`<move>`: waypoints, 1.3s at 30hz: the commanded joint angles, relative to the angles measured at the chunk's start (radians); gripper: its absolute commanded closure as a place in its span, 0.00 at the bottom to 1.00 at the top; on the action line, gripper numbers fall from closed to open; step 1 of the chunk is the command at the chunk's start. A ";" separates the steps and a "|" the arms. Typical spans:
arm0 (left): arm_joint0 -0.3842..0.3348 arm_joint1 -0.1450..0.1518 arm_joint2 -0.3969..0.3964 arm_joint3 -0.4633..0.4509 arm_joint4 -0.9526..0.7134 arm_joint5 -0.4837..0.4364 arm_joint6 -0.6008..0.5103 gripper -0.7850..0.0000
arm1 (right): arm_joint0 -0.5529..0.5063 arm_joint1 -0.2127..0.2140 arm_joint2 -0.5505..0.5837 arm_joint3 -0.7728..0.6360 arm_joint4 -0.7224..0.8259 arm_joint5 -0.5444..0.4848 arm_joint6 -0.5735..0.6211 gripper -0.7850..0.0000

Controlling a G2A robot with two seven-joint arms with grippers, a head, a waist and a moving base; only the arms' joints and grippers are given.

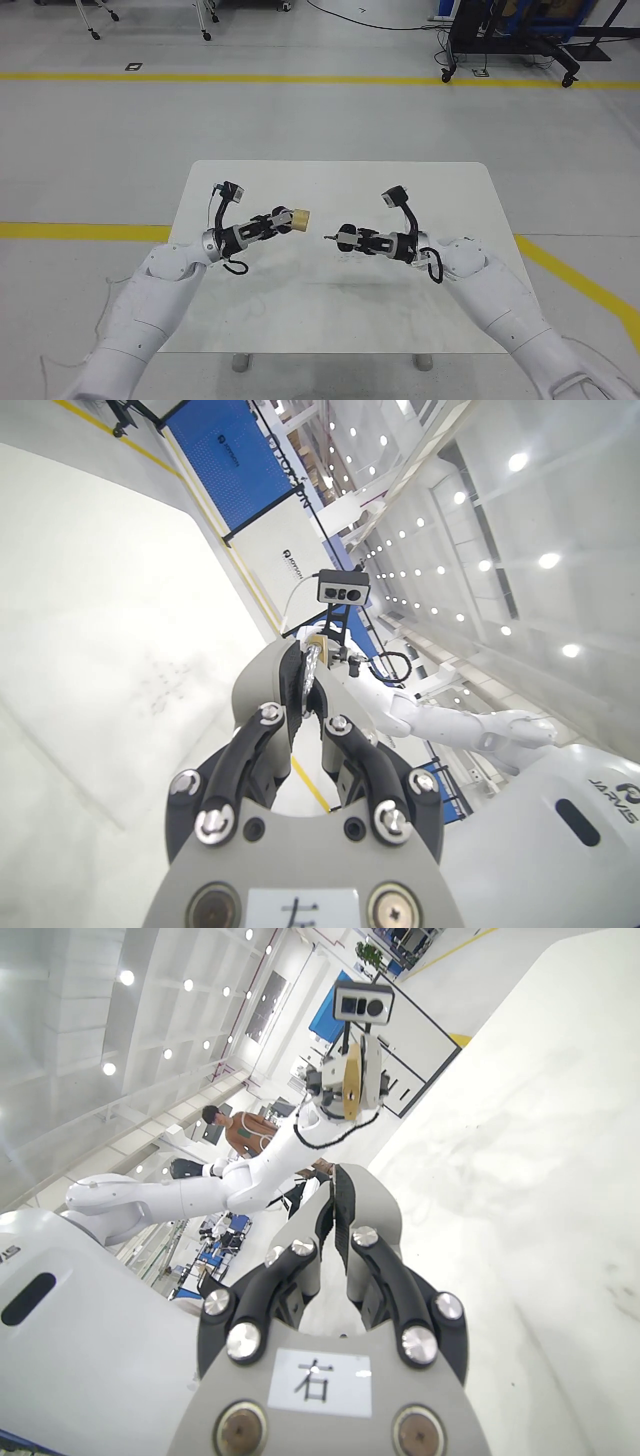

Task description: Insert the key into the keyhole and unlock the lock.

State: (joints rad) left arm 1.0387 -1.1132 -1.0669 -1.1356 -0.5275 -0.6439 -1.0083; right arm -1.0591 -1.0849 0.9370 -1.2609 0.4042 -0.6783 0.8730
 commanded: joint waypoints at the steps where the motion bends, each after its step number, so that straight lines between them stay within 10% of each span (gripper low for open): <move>1: -0.012 -0.001 0.004 0.010 -0.034 0.016 -0.057 1.00 | 0.008 -0.003 0.003 -0.002 0.010 0.008 -0.020 1.00; 18: -0.069 -0.019 0.055 0.056 -0.056 0.077 -0.189 1.00 | 0.149 -0.098 -0.120 0.137 0.064 -0.002 -0.167 1.00; 39: -0.069 -0.029 0.032 0.095 -0.100 0.108 -0.154 1.00 | 0.208 -0.153 -0.162 0.234 0.110 -0.020 -0.016 1.00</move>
State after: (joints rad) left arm 0.9683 -1.1422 -1.0325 -1.0395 -0.6252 -0.5376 -1.1621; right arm -0.8514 -1.2373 0.7740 -1.0294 0.5137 -0.6975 0.8529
